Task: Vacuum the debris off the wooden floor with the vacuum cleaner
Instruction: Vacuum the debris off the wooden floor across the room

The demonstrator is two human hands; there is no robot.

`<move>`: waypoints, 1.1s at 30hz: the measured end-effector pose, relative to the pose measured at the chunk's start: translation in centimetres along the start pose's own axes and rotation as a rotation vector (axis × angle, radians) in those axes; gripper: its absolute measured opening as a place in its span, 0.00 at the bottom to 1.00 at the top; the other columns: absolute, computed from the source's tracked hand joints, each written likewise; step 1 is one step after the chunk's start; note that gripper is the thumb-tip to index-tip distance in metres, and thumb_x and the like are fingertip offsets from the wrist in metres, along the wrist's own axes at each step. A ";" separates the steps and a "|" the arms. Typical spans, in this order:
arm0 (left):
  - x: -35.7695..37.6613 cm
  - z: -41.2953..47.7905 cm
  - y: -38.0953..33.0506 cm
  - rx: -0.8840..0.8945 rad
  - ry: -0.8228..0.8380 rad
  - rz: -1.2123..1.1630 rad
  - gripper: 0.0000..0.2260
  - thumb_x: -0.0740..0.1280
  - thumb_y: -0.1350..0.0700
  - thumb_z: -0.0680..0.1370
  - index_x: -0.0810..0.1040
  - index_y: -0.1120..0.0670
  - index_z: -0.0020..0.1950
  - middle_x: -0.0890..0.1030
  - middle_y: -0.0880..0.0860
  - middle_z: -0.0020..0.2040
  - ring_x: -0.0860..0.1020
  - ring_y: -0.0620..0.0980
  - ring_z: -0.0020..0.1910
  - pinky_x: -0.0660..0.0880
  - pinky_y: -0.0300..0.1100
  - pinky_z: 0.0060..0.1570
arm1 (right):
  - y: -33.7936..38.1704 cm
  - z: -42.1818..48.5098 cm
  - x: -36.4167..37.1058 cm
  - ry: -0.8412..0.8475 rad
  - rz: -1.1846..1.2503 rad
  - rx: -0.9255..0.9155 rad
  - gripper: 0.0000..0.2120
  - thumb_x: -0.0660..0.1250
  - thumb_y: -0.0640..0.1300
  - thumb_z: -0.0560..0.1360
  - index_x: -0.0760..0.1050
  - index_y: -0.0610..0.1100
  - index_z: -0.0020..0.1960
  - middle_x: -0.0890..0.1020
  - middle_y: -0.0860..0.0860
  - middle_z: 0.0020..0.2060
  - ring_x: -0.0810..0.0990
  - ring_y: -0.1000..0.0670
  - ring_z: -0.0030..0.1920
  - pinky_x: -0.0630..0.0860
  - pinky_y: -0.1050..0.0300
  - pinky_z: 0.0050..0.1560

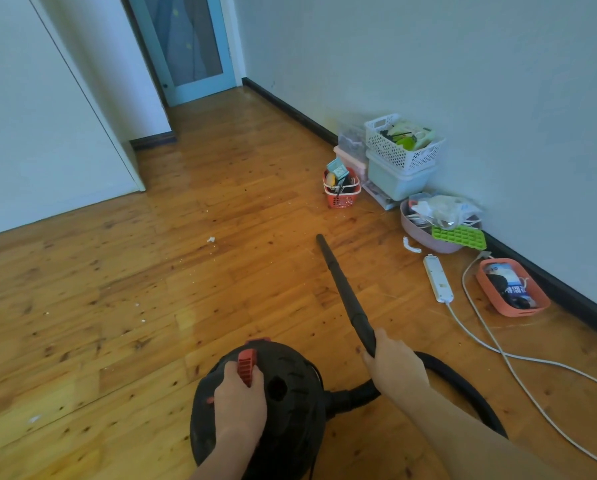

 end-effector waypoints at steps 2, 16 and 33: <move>0.0 0.2 0.1 0.002 0.000 -0.008 0.05 0.62 0.51 0.84 0.72 0.50 0.50 0.82 0.53 0.39 0.82 0.50 0.34 0.75 0.41 0.29 | 0.9 0.4 0.4 0.011 0.001 -0.022 0.13 0.62 0.55 0.84 0.68 0.49 0.63 0.79 0.53 0.42 0.81 0.53 0.41 0.84 0.54 0.42; -2.6 -1.1 4.9 -0.131 0.045 0.072 0.12 0.60 0.55 0.85 0.64 0.59 0.65 0.79 0.57 0.43 0.80 0.55 0.37 0.72 0.45 0.29 | 0.3 -3.6 -6.1 0.043 -0.052 0.049 0.11 0.64 0.54 0.82 0.71 0.48 0.59 0.78 0.53 0.43 0.79 0.53 0.43 0.77 0.56 0.41; -4.1 -11.1 11.5 -0.128 0.189 0.077 0.18 0.62 0.56 0.83 0.61 0.59 0.71 0.81 0.58 0.45 0.83 0.56 0.39 0.82 0.50 0.40 | 0.7 -15.7 -10.4 0.064 -0.204 0.062 0.11 0.66 0.54 0.80 0.73 0.47 0.55 0.77 0.52 0.41 0.80 0.50 0.44 0.79 0.52 0.45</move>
Point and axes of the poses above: each hand's wrist, its own z-axis towards the middle knuckle, its own x-axis out of the palm, y = z × x, the point moved 10 cm from there along z, towards the middle knuckle
